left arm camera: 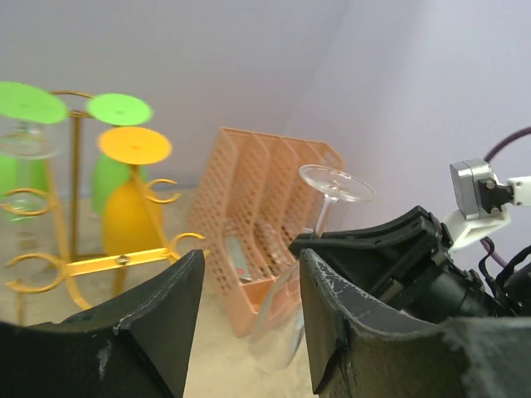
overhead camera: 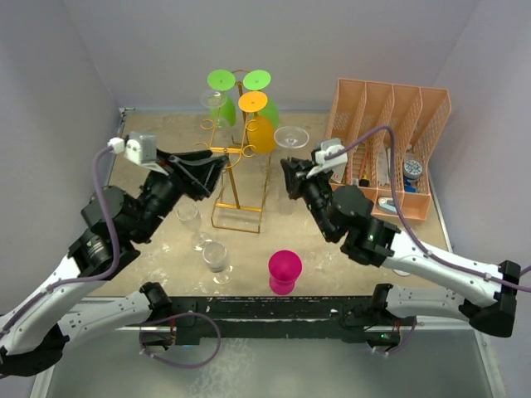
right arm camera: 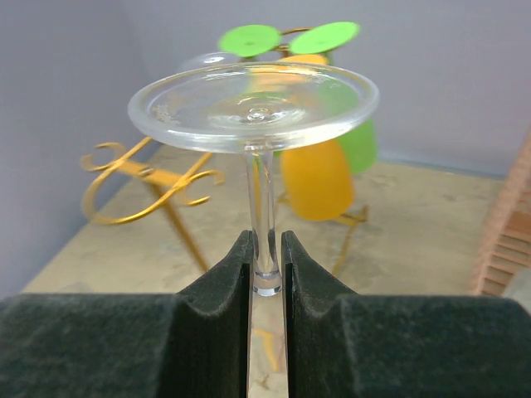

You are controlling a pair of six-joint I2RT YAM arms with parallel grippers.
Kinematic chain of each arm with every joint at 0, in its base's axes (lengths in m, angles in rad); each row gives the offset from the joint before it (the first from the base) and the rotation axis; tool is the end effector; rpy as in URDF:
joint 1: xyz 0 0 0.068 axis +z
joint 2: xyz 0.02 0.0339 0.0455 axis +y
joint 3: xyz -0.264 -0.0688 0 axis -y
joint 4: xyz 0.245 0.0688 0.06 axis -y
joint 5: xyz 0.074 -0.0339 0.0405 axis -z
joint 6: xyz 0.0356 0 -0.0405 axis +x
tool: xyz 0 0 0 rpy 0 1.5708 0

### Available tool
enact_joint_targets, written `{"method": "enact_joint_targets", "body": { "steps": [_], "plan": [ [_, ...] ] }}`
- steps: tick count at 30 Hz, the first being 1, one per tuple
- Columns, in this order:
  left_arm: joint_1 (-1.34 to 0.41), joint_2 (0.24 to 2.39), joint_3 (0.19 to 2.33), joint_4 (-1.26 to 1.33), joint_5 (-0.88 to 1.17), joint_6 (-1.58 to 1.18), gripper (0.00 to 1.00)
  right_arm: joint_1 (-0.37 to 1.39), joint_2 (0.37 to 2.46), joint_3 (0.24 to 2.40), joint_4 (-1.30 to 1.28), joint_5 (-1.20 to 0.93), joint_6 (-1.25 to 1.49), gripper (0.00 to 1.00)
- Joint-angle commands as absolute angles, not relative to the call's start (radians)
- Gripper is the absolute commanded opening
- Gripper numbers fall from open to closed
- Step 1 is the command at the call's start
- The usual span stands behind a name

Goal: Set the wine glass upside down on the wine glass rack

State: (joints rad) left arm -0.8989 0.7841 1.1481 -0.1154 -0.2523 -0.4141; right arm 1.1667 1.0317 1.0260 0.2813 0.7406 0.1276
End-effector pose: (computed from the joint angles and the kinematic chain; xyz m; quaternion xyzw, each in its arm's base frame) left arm 0.0977 -0.1086 0.4699 0.0498 0.6151 -0.4167 0.6674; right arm 0.1111 0.1986 0.4259 -0.0287 0.6315 0.2741 0.7248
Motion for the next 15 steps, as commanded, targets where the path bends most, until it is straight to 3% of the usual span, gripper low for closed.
{"method": "enact_joint_targets", "body": {
  "steps": [1, 15],
  "plan": [
    [-0.9, 0.7, 1.131, -0.207, -0.5, -0.355, 0.47, 1.002, 1.058, 1.037, 0.437, 0.584, 0.085, 0.0],
    [-0.9, 0.521, 0.968, -0.257, -0.747, -0.288, 0.47, 0.815, 1.335, 1.125, 0.566, 0.224, -0.078, 0.0]
  ]
}}
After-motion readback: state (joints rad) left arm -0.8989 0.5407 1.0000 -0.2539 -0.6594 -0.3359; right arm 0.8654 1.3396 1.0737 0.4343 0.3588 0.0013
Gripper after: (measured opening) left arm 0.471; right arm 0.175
